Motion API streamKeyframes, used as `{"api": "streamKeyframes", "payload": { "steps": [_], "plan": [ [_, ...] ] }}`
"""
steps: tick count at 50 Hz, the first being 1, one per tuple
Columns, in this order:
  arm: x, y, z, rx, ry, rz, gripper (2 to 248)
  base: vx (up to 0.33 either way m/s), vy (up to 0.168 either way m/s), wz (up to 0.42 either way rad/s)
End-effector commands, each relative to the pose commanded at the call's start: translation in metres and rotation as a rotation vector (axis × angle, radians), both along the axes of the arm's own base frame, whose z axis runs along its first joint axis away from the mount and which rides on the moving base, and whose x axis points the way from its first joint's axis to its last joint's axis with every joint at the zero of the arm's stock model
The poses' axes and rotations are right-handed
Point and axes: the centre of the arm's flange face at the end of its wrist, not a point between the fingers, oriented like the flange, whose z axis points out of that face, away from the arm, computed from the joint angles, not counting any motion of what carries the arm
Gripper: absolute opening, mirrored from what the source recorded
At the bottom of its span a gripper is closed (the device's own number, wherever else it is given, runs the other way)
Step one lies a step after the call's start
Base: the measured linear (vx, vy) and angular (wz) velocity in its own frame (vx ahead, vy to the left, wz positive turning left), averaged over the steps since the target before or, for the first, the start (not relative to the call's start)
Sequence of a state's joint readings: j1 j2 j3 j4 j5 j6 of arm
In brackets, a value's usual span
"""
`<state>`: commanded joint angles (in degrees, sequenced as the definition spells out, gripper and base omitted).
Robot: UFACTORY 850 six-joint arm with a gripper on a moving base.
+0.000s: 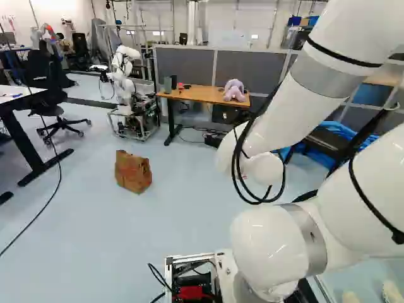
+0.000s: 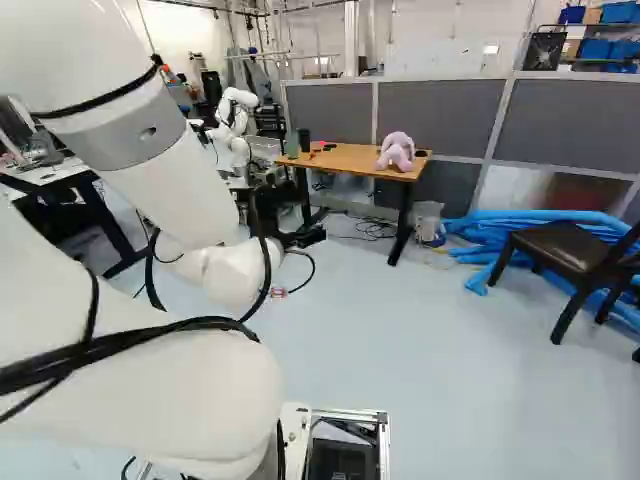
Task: Pick up the bag on the ground and place it on the table
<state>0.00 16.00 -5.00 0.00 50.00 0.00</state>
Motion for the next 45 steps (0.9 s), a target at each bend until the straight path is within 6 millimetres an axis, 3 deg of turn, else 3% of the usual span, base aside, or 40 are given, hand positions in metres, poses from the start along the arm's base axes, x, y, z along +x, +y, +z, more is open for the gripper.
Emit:
{"api": "streamKeyframes", "payload": {
  "steps": [45],
  "plan": [
    [0.0, 0.0, 0.0, 0.0, 0.0, 0.0, 247, 0.039, 0.015, -0.005]
  ]
}}
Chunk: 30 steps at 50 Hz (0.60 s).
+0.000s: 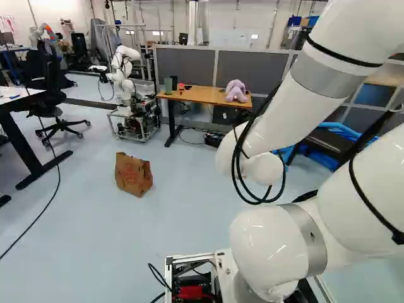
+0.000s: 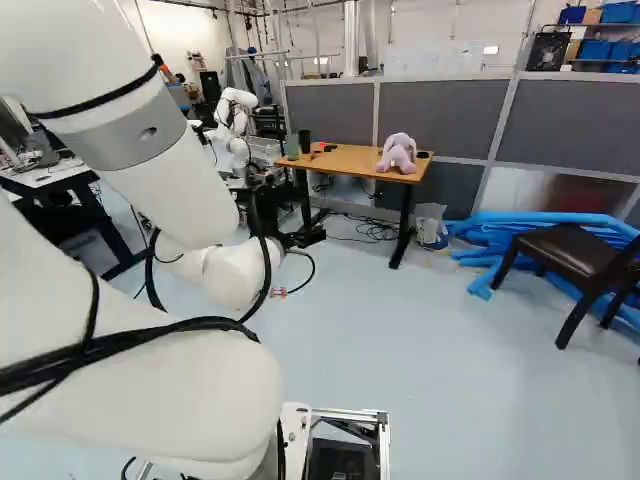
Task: Pick up the bag on the ground and place it on the table
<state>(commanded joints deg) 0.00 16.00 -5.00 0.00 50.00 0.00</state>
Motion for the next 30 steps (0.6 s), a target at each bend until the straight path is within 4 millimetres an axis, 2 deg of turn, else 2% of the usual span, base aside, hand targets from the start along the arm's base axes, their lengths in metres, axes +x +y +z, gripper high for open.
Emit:
{"api": "streamKeyframes", "payload": {
  "steps": [17, 22, 30],
  "plan": [
    [0.0, 0.0, 0.0, 0.0, 0.0, 0.0, 247, 0.078, 0.005, 0.002],
    [0.0, 0.0, 0.0, 0.0, 0.0, 0.0, 247, 0.127, 0.045, 0.217],
    [0.0, 0.0, 0.0, 0.0, 0.0, 0.0, 247, 0.084, 0.097, 0.429]
  ]
}}
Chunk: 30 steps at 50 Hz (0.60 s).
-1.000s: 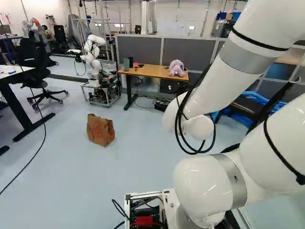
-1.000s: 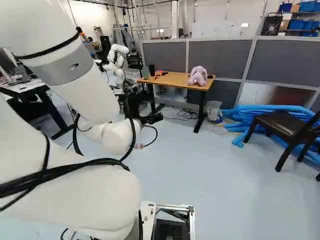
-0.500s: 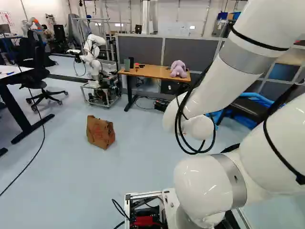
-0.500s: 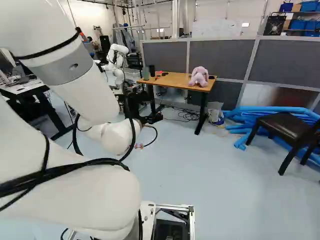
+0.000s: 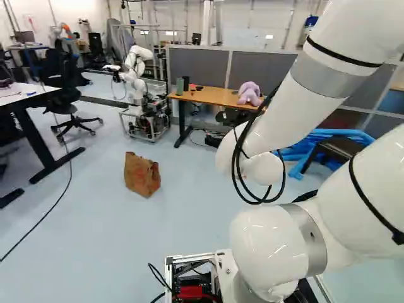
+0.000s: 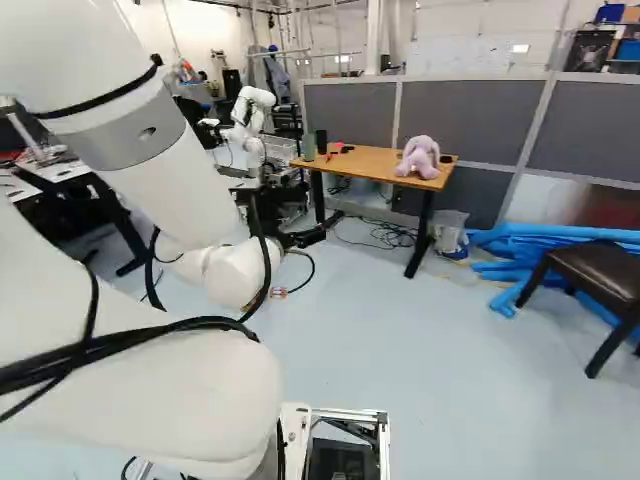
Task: Pick up the bag on the ground and place it on the table
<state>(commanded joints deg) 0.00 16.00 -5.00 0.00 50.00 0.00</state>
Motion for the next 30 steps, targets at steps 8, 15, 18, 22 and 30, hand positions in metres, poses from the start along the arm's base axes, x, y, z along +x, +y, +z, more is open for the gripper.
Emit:
{"api": "streamKeyframes", "payload": {
  "steps": [8, 15, 18, 22, 30],
  "plan": [
    [0.0, 0.0, 0.0, 0.0, 0.0, 0.0, 247, 0.06, 0.067, 0.333],
    [0.0, 0.0, 0.0, 0.0, 0.0, 0.0, 247, 0.055, 0.066, 0.322],
    [0.0, 0.0, 0.0, 0.0, 0.0, 0.0, 247, 0.069, 0.074, 0.324],
    [0.0, 0.0, 0.0, 0.0, 0.0, 0.0, 247, 0.069, 0.066, 0.328],
    [0.0, 0.0, 0.0, 0.0, 0.0, 0.0, 247, 0.076, 0.071, 0.339]
  ]
}}
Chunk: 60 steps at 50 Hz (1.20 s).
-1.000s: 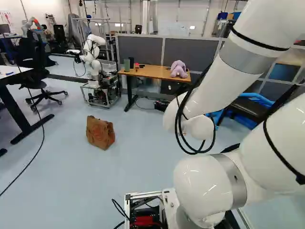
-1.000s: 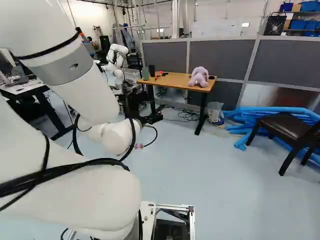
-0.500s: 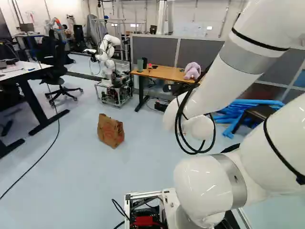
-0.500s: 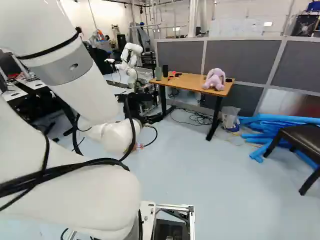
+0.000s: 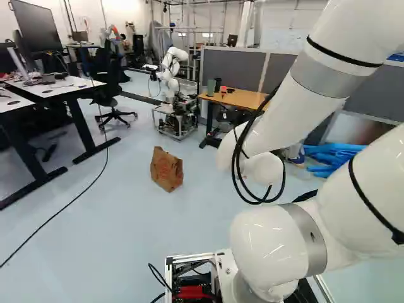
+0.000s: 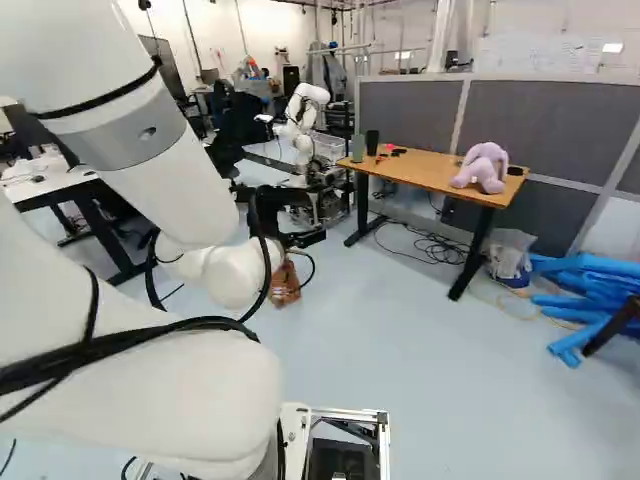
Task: Pick up the bag on the ground and place it on the table
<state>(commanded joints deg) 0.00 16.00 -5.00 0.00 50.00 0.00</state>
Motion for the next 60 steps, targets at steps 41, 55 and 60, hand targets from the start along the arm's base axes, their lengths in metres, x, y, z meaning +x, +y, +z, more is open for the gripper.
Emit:
{"api": "streamKeyframes", "payload": {
  "steps": [41, 55, 60],
  "plan": [
    [0.0, 0.0, 0.0, 0.0, 0.0, 0.0, 247, 0.093, 0.063, 0.303],
    [0.0, 0.0, 0.0, 0.0, 0.0, 0.0, 247, 0.084, 0.02, 0.093],
    [0.0, 0.0, 0.0, 0.0, 0.0, 0.0, 247, 0.089, 0.003, 0.008]
  ]
}}
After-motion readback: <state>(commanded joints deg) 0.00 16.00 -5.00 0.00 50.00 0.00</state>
